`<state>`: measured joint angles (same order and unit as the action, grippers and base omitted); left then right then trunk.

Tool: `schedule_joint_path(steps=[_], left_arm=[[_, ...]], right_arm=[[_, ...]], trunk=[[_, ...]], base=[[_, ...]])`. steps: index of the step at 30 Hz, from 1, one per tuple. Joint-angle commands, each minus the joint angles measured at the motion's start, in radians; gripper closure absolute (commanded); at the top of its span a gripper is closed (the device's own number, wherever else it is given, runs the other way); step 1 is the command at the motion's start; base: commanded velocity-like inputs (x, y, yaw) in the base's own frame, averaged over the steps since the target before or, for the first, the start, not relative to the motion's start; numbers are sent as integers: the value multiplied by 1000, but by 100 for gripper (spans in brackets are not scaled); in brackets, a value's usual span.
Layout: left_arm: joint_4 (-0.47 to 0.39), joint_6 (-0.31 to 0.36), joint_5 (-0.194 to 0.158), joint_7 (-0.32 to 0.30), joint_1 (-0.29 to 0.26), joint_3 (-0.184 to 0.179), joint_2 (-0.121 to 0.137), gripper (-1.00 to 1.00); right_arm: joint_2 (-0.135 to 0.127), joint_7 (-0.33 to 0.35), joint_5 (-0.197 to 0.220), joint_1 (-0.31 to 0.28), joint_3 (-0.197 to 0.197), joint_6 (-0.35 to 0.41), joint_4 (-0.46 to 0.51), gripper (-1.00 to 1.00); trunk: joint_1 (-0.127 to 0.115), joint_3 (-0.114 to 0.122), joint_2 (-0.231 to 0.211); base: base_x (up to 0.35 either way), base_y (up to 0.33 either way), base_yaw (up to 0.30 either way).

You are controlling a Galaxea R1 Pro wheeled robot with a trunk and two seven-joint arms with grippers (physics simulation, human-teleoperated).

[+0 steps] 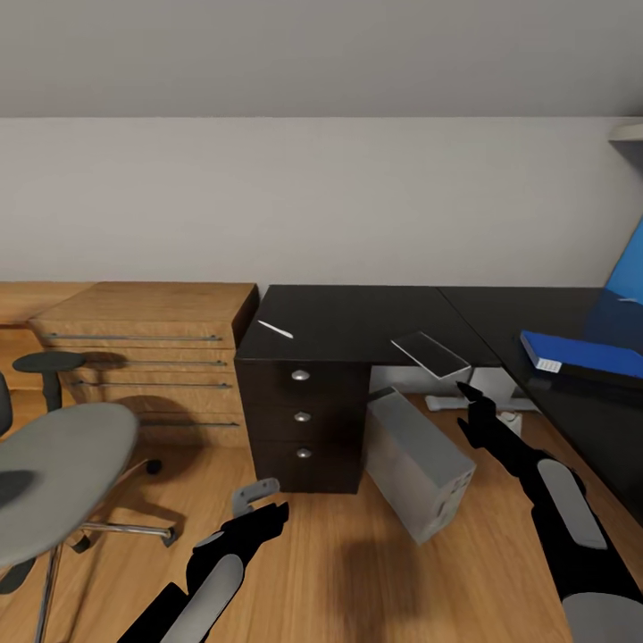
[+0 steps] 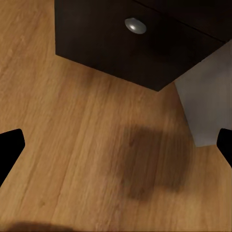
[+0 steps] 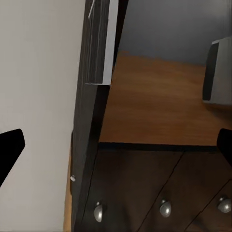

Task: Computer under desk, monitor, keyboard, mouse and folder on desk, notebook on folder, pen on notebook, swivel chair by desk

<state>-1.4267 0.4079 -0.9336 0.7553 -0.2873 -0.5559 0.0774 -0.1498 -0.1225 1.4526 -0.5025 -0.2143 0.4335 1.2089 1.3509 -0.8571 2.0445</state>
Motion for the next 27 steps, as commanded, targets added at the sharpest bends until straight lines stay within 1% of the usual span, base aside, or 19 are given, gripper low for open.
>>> schedule_joint_path(steps=[1, 4, 10, 14, 22, 27], left_arm=[[-1, 2, -6, 8, -1, -2, 1, -100], [-1, 2, -5, 8, -1, -2, 1, -100], [-1, 2, -6, 8, -1, -3, 1, -100], [-1, 3, -7, 7, -1, -3, 1, -100], [-1, 3, -7, 7, -1, -3, 1, -100], [-1, 3, -8, 7, -1, -3, 1, -100]], right_arm=[[0, -9, 11, -1, -1, 3, -5, -100], [0, -9, 10, -1, 0, 1, -22, -100], [0, -10, 9, -1, 0, -2, -34, -100], [1, -11, 6, -1, 1, -7, -43, -100], [1, -11, -35, -1, 1, -30, -67, -100], [1, -11, -42, -1, 1, -32, -69, -100]], trunk=[[0, -1, 0], [0, -1, 0], [0, -1, 0], [0, -1, 0], [0, -1, 0], [0, -1, 0]], base=[[32, 0, 0], [75, 0, 0], [212, 0, 0], [91, 0, 0], [18, 0, 0], [3, 0, 0]])
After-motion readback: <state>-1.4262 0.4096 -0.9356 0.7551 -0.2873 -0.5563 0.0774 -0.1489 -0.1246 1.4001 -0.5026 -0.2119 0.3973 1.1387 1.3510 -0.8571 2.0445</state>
